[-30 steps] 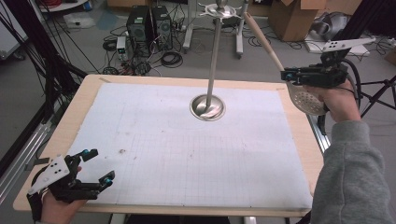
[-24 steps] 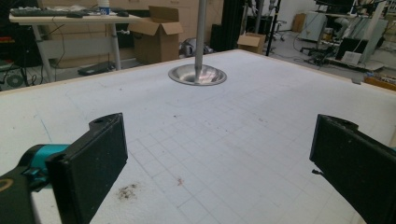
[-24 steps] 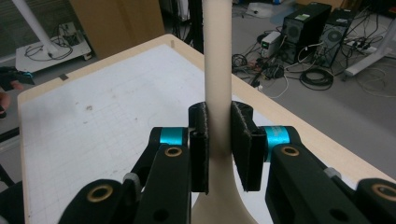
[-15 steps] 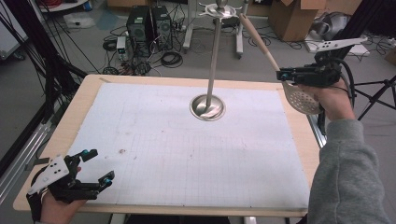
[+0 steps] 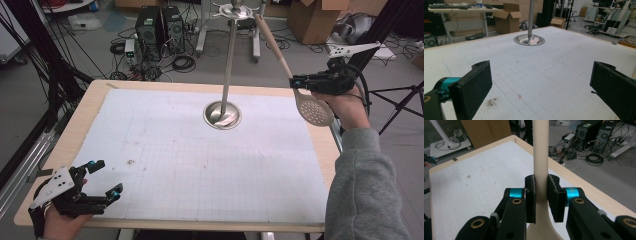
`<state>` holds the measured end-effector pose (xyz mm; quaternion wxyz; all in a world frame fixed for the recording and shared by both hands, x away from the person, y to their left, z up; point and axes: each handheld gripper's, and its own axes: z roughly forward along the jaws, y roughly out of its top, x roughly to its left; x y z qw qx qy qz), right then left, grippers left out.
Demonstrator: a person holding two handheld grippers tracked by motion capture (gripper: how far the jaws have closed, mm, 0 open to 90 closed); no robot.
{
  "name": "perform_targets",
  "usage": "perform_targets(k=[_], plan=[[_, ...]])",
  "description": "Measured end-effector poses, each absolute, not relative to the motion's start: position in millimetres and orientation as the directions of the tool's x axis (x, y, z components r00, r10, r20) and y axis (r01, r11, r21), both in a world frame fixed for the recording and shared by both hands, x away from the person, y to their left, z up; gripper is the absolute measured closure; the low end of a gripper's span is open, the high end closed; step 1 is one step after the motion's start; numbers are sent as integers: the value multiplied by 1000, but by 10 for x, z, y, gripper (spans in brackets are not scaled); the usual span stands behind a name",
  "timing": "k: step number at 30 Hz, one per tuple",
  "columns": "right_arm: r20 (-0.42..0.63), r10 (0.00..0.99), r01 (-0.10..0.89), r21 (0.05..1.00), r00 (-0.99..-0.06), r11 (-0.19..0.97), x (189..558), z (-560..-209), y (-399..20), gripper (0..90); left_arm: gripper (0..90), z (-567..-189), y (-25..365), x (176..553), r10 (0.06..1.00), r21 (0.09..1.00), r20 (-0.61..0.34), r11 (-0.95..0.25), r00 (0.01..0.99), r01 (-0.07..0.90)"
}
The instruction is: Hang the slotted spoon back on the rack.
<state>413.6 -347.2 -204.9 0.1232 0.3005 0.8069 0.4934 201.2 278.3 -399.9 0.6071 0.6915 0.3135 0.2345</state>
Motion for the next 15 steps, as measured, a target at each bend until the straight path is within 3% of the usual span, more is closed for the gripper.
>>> perform_targets(k=[15], plan=[[112,605,391,850,-788,352,4263,-2216,-3280,787,45,-3994,2801,1997,721,987,-57,-63,691,147]])
